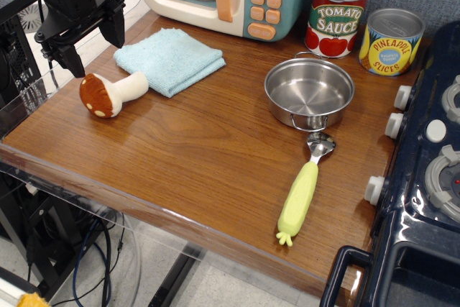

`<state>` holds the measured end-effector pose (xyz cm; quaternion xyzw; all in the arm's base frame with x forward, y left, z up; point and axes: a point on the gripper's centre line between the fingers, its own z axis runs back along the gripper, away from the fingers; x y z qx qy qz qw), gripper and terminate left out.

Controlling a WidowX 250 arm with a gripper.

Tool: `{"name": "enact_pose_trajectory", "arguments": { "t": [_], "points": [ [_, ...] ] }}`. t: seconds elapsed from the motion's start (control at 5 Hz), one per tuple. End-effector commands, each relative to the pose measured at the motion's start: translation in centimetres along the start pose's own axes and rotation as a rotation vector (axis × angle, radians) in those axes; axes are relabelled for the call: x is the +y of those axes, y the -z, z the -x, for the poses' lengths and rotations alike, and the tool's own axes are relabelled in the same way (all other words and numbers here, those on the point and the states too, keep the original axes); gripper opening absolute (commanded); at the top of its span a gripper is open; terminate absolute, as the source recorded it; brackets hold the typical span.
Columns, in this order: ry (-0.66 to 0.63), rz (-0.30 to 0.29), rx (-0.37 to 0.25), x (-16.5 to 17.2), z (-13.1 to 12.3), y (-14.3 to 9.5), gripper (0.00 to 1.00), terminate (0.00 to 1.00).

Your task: Move the mushroom in front of the blue cloth

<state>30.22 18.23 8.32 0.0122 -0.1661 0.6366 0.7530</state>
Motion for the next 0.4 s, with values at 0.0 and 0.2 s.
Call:
{"name": "enact_pose_trajectory", "arguments": {
  "t": [0.0, 0.2],
  "points": [
    [-0.013, 0.033, -0.031, 1.54, 0.23, -1.86, 1.0, 0.0],
    [-0.013, 0.033, -0.031, 1.54, 0.23, -1.86, 1.0, 1.0]
  ]
}}
